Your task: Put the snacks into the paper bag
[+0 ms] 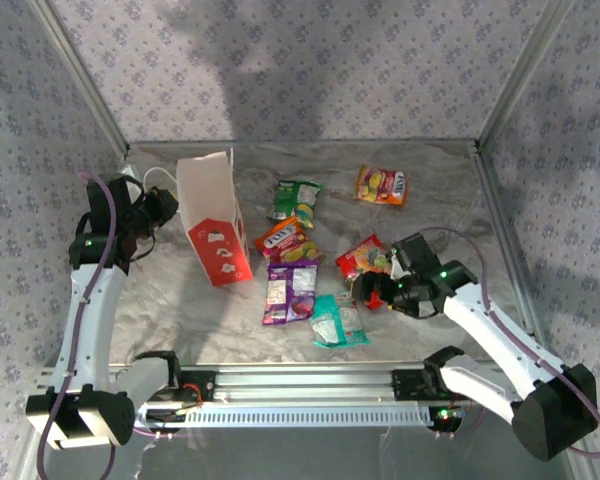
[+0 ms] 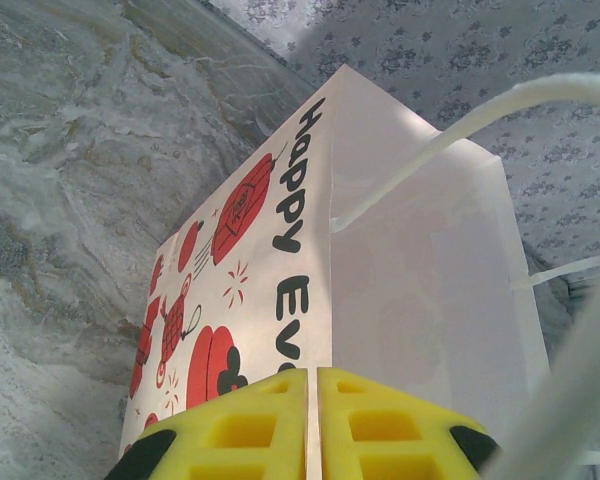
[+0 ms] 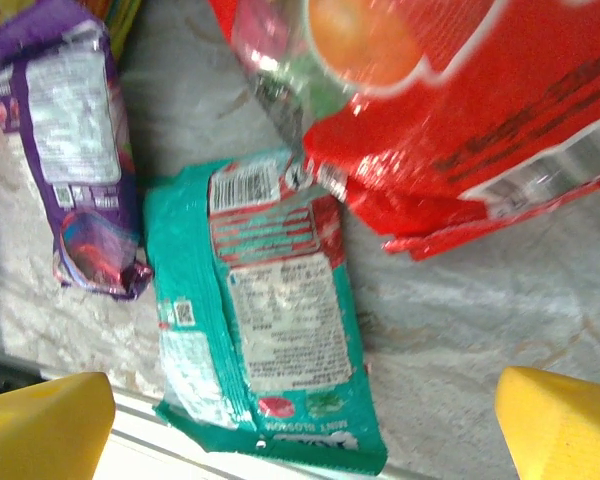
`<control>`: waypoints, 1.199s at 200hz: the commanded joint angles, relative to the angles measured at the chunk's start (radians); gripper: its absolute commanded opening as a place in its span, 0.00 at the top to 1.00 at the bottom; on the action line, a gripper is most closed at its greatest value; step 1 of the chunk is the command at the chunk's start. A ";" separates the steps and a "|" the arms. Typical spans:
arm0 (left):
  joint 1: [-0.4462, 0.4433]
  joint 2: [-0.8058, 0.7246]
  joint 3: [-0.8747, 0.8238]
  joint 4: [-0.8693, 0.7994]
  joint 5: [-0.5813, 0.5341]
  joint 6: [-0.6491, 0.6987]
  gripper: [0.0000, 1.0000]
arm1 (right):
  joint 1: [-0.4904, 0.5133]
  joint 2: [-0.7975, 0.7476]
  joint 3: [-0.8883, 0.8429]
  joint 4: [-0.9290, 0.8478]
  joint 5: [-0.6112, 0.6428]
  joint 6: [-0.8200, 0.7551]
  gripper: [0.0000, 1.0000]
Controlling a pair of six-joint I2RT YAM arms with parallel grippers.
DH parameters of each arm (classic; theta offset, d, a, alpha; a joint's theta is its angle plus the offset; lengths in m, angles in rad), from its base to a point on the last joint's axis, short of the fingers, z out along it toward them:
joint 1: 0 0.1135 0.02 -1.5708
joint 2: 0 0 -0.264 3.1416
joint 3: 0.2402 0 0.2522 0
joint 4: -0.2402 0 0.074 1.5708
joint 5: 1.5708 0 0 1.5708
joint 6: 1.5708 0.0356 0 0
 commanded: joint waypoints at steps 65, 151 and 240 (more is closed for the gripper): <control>0.010 -0.021 0.024 0.005 0.019 0.018 0.90 | 0.063 0.051 -0.179 0.111 -0.178 0.101 0.00; 0.008 -0.036 0.029 -0.009 0.003 0.034 0.89 | 0.110 0.136 -0.231 0.252 -0.219 0.126 0.00; 0.010 -0.041 0.021 -0.019 -0.010 0.042 0.89 | 0.188 0.250 -0.181 0.347 -0.225 0.135 0.00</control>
